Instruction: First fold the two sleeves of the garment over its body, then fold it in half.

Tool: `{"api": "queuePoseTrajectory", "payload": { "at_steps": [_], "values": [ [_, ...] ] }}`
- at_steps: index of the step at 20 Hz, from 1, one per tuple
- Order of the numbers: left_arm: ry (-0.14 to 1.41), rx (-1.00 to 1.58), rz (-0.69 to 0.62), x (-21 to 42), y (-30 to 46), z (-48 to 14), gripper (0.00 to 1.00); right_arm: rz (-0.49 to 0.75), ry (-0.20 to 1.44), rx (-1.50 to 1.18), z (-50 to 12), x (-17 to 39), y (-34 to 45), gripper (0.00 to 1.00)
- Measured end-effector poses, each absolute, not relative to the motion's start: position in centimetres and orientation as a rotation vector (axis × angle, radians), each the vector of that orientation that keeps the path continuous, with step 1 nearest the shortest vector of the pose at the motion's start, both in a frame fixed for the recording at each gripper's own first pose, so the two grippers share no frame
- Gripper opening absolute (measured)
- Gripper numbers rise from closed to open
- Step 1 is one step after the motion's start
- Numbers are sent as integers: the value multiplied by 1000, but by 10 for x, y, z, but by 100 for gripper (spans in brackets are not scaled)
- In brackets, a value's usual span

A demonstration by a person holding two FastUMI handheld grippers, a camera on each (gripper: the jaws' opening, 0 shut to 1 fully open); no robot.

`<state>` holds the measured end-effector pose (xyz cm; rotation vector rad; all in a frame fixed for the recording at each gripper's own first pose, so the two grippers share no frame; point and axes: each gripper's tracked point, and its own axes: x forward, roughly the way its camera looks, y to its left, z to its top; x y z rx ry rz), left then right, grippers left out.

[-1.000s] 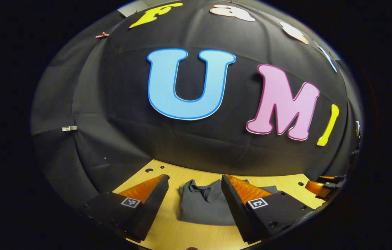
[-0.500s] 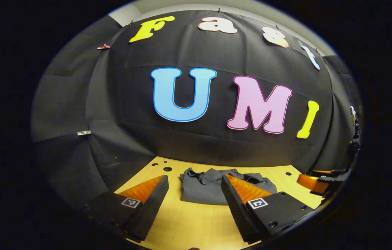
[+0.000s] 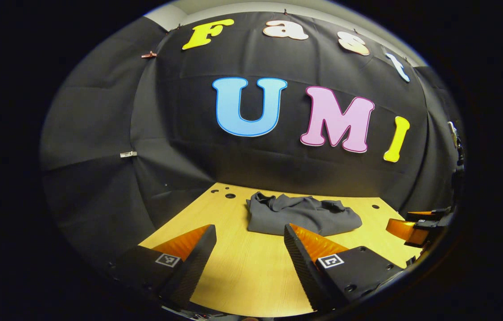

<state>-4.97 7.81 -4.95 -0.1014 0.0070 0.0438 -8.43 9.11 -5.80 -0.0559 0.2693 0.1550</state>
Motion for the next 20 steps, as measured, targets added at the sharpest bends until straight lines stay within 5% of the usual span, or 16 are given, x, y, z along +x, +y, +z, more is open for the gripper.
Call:
{"api": "queuePoseTrajectory", "payload": {
  "at_steps": [20],
  "values": [
    [46, -27, -7, -44, 52, -72, 96, 144, 358, -26, -102, -110, 91, 99]
  ]
}}
